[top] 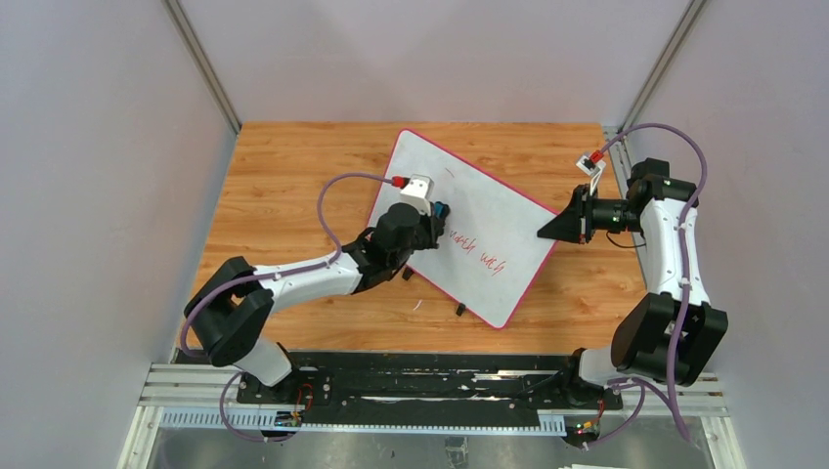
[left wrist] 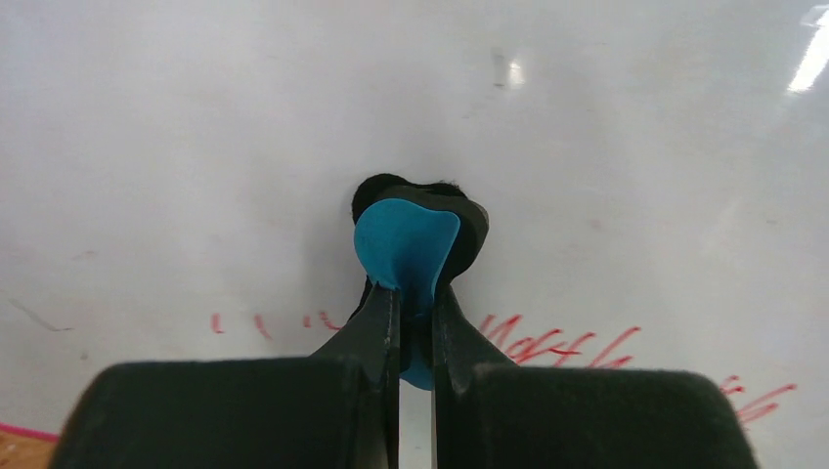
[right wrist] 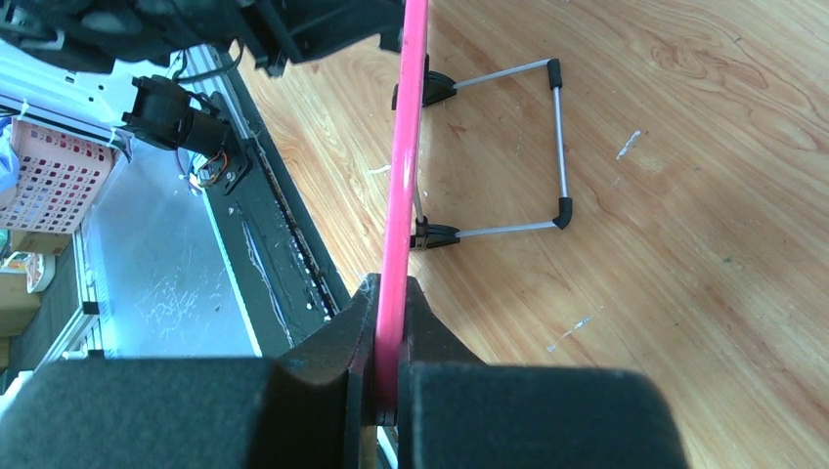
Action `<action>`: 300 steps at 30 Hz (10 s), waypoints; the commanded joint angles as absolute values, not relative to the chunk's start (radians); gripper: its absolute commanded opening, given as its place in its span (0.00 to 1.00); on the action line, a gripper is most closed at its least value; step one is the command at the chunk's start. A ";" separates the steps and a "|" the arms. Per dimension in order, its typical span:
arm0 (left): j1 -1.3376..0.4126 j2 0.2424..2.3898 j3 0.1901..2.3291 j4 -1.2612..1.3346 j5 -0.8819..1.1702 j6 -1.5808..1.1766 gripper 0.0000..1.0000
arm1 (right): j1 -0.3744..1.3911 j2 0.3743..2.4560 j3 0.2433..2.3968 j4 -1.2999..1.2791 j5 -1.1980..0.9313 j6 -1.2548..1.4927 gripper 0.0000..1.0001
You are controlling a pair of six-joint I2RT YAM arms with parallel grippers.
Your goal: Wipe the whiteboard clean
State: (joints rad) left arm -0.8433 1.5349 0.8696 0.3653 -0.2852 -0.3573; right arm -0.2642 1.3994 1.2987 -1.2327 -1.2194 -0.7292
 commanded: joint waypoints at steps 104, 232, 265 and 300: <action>-1.056 1.580 0.959 0.306 -0.349 -0.313 0.00 | -0.225 1.402 1.322 -1.302 -1.256 -0.845 0.01; -1.079 1.599 0.922 0.319 -0.403 -0.333 0.00 | -0.223 1.423 1.346 -1.358 -1.264 -0.888 0.01; -1.226 1.645 0.962 0.304 -0.470 -0.275 0.00 | -0.222 1.413 1.344 -1.361 -1.261 -0.892 0.01; -1.300 1.777 1.067 0.276 -0.419 -0.294 0.00 | -0.222 1.420 1.346 -1.361 -1.264 -0.893 0.01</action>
